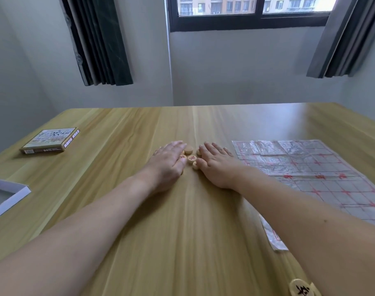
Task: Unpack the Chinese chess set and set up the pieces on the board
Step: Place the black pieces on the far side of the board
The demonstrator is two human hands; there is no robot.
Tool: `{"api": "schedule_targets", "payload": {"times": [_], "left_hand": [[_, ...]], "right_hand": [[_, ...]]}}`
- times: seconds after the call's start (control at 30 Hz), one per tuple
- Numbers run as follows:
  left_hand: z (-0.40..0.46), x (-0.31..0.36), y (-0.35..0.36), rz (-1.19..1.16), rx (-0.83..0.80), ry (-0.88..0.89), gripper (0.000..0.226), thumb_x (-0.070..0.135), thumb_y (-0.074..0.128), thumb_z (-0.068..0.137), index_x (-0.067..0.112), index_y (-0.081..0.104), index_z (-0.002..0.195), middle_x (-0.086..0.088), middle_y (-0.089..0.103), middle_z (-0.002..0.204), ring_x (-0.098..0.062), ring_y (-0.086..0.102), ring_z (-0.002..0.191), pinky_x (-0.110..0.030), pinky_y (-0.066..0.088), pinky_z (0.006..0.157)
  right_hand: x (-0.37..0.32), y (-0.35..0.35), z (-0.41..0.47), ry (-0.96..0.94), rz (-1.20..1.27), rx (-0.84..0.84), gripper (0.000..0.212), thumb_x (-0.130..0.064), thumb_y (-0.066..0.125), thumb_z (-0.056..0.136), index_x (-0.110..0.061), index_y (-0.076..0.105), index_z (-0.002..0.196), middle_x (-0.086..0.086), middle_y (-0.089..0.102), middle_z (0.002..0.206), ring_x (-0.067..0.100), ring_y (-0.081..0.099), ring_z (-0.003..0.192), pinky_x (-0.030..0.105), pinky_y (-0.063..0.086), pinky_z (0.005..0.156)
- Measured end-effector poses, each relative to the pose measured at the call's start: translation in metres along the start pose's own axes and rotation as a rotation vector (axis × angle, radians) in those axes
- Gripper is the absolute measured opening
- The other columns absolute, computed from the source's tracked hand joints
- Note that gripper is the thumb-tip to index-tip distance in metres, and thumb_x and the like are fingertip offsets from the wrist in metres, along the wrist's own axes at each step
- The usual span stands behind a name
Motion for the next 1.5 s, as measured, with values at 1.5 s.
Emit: {"api": "schedule_targets", "payload": {"times": [1.5], "left_hand": [[0.238,0.013,0.043,0.027,0.003,-0.102,0.050,0.034,0.029,0.106,0.012,0.035,0.150,-0.004,0.024,0.161,-0.023,0.024,0.147,-0.036,0.020,0.120]], "right_hand": [[0.156,-0.054,0.136,0.133,-0.102,-0.062,0.058,-0.045,0.017,0.103,-0.020,0.003,0.154,0.000,-0.005,0.162,0.014,-0.007,0.148,0.034,-0.005,0.118]]}}
Point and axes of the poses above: each hand's wrist, its own z-axis towards the middle knuckle, its own y-axis out of the palm, x = y × z, the point moved 10 cm from there along z, towards the middle knuckle
